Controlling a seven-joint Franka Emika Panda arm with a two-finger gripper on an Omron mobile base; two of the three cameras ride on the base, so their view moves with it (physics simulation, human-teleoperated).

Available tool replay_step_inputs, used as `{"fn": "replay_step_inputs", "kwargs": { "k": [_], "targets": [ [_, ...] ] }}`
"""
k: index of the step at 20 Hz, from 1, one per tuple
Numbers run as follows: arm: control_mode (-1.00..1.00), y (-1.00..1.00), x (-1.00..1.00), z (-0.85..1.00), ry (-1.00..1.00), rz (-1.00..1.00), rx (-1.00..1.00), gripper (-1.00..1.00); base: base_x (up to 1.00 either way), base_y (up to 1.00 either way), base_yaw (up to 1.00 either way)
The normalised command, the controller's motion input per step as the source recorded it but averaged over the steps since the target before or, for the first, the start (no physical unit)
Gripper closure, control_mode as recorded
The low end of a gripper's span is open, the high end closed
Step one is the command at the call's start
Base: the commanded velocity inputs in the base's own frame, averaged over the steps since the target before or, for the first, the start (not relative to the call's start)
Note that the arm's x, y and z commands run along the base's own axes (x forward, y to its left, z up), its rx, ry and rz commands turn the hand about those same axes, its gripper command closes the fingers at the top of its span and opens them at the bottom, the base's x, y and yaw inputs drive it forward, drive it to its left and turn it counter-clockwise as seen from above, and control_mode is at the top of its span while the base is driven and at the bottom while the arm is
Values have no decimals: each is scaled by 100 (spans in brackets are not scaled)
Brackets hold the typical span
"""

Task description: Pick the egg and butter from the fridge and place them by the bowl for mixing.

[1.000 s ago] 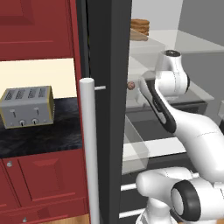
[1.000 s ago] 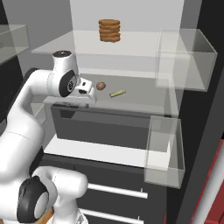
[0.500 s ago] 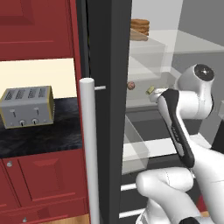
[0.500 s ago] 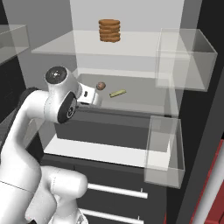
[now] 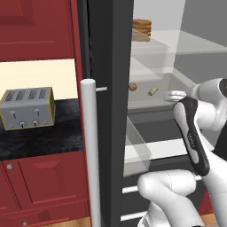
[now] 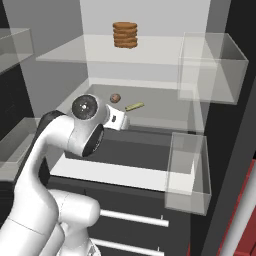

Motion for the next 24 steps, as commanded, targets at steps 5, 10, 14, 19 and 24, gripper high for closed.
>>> {"fn": "replay_step_inputs", "kwargs": {
  "k": [5, 10, 14, 19, 24],
  "targets": [
    [-100, -18, 67, 0, 12, -3, 2, -100, 0, 0, 0],
    [-100, -11, 84, 0, 13, -8, 0, -100, 0, 0, 0],
    [-100, -7, 75, 0, 9, -7, 0, -100, 0, 0, 0],
    [-100, 0, 57, -14, 1, 0, 0, -100, 0, 0, 0],
    [-100, 0, 46, -28, 0, 0, 0, -100, 0, 0, 0]
  ]
}}
